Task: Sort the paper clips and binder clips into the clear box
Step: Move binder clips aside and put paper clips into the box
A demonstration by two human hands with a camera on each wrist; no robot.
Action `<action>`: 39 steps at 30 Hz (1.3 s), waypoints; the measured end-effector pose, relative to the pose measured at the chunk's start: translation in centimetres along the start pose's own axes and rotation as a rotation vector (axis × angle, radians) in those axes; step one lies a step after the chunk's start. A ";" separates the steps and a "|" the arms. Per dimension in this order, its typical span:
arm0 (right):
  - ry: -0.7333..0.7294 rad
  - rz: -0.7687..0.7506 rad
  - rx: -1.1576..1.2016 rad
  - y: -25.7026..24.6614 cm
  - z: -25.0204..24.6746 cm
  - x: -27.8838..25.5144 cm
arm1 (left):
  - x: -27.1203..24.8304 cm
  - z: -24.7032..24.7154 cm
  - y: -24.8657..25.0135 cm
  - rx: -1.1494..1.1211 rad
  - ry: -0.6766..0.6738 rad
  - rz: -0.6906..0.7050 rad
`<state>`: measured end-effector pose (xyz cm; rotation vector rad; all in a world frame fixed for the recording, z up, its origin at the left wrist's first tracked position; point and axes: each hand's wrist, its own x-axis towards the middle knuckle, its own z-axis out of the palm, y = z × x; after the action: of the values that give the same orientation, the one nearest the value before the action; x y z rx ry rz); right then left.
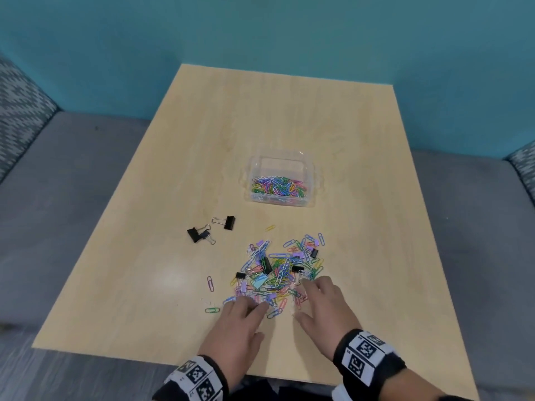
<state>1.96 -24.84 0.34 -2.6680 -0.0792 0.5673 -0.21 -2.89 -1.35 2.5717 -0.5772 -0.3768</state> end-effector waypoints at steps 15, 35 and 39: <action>-0.129 -0.338 -0.194 -0.5 -1.1 6.5 | 5.7 -1.1 0.1 0.107 0.057 -0.258; -0.088 -0.245 -0.260 -2.2 -1.4 6.9 | 8.4 -4.7 -3.7 0.109 -0.188 -0.048; -0.038 -0.136 -0.151 -2.3 -1.9 6.6 | 8.3 -5.4 -3.8 -0.025 -0.123 -0.127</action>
<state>8.86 -22.57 0.31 -2.7704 -0.3245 0.5891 10.22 -1.63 -0.01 2.5814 -0.4489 -0.5846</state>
